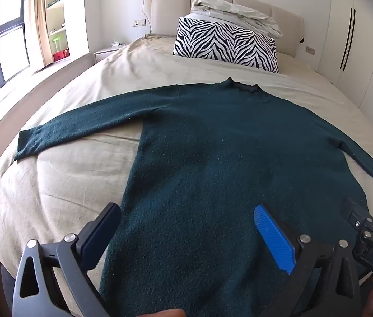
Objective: Fold small clothes
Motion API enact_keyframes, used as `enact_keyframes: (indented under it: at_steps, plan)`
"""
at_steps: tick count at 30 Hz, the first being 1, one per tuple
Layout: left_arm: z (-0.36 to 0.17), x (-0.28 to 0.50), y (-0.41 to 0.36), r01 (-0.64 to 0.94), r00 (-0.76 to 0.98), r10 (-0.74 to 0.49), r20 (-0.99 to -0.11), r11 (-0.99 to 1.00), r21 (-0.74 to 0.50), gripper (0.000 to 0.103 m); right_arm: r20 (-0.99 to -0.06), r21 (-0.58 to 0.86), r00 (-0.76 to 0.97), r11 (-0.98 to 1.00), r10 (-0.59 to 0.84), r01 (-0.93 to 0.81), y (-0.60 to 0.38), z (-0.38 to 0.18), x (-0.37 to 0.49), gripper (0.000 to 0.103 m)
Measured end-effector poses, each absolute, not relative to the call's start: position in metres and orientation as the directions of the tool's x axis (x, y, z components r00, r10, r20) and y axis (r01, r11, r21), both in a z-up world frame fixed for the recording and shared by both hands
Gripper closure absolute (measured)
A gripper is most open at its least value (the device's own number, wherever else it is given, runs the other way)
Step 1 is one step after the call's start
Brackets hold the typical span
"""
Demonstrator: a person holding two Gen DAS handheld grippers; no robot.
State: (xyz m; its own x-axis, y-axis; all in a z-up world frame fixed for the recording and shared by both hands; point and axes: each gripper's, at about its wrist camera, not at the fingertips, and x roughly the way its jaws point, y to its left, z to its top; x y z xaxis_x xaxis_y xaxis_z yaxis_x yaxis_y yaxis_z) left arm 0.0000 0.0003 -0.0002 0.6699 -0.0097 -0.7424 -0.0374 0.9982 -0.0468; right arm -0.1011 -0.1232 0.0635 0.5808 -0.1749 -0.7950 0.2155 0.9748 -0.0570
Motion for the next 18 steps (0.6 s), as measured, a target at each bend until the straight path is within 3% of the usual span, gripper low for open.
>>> enact_keyframes:
  at_steps: [18]
  plan:
    - [-0.0014,-0.0012,0.0012,-0.045,0.669,0.005,-0.743,0.998,-0.035,0.0,-0.796,-0.072,0.577,0.974,-0.185,0.213,-0.1192,0.0619,-0.1028,0.0]
